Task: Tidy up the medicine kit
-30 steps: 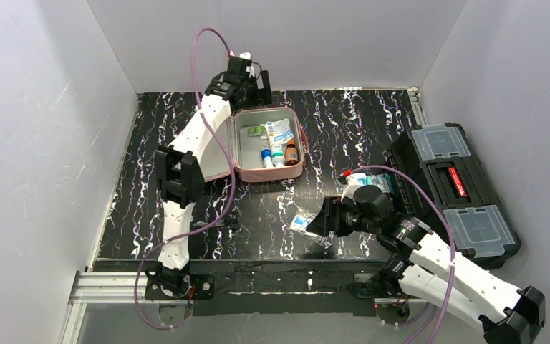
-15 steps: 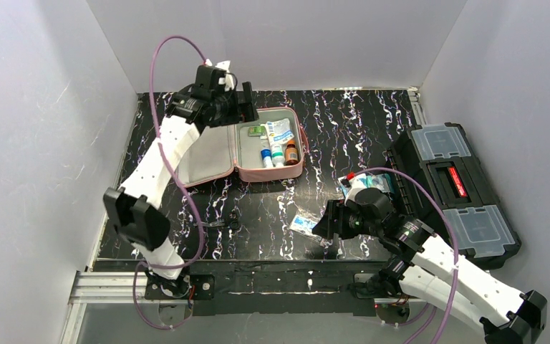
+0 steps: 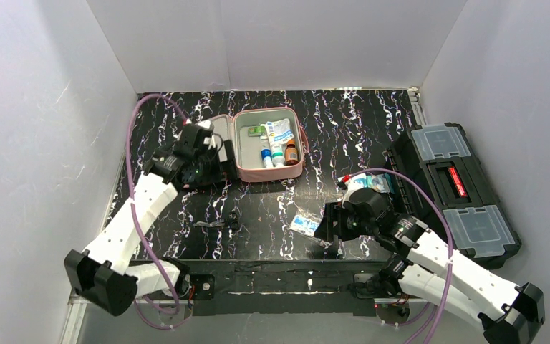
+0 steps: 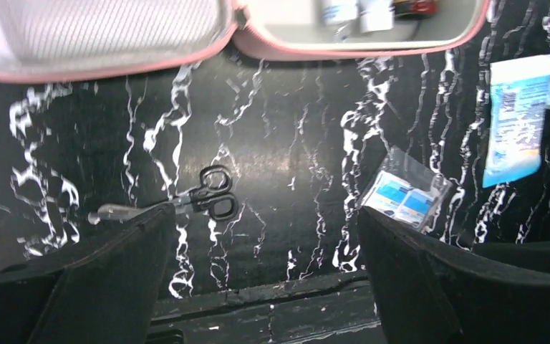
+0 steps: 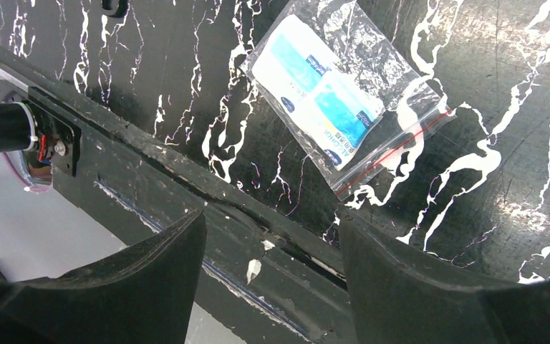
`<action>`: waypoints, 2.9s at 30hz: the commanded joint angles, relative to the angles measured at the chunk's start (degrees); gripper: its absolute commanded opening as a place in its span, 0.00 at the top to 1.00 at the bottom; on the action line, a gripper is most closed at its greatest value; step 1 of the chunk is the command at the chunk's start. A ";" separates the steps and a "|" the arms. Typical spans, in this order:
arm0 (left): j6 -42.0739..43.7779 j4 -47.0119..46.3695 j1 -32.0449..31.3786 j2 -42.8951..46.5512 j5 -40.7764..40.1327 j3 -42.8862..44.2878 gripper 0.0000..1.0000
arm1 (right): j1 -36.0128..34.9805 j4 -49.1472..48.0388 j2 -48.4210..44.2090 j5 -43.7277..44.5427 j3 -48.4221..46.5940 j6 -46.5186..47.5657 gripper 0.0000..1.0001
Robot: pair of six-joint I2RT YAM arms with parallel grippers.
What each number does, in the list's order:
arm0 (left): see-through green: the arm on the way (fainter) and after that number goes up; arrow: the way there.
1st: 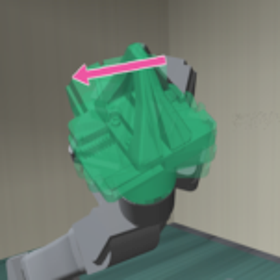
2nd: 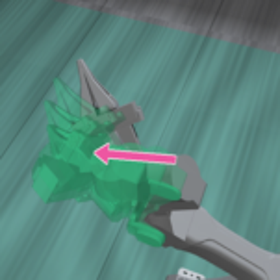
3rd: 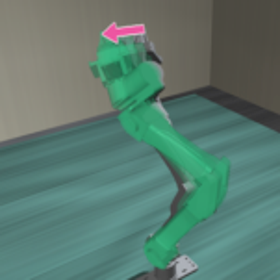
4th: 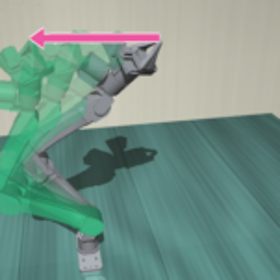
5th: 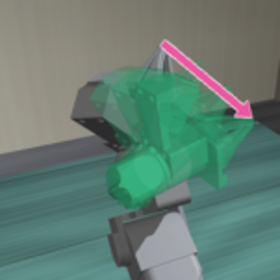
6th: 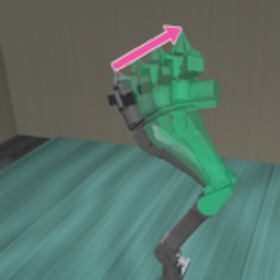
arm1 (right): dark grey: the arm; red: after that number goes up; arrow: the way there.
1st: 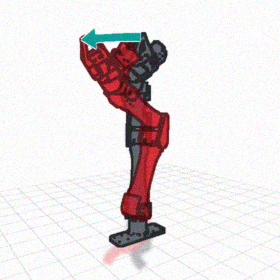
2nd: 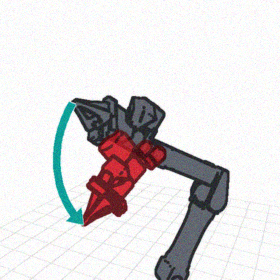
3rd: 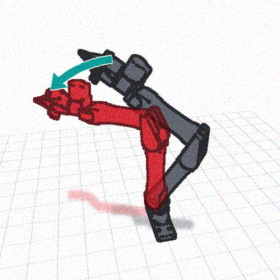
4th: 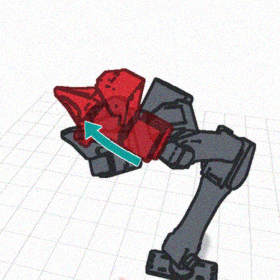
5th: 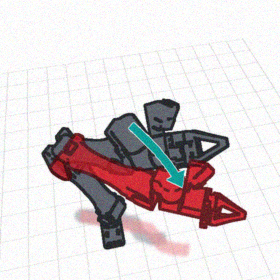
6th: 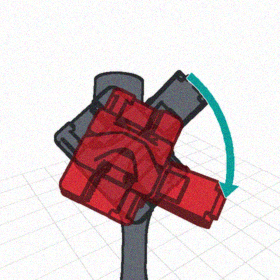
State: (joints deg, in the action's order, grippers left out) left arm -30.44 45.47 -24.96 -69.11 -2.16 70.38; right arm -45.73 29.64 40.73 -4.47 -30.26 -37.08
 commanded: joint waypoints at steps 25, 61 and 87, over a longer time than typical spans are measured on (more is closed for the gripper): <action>-39.46 7.75 -0.52 -1.36 -12.11 -20.96 0.02 | -0.24 -2.40 -5.29 -1.63 3.34 -1.61 0.25; -45.67 -6.53 5.55 -10.42 -9.29 -31.45 0.11 | -0.24 -3.95 -4.91 -2.85 5.83 -2.15 0.26; -30.04 -14.58 6.14 -19.56 -0.71 -30.11 0.96 | -0.24 -2.39 -6.79 -2.52 5.62 -2.65 0.26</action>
State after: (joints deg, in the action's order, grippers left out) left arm -63.77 40.33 -18.55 -83.48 -5.59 43.55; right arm -45.78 27.25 35.27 -7.05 -24.38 -39.23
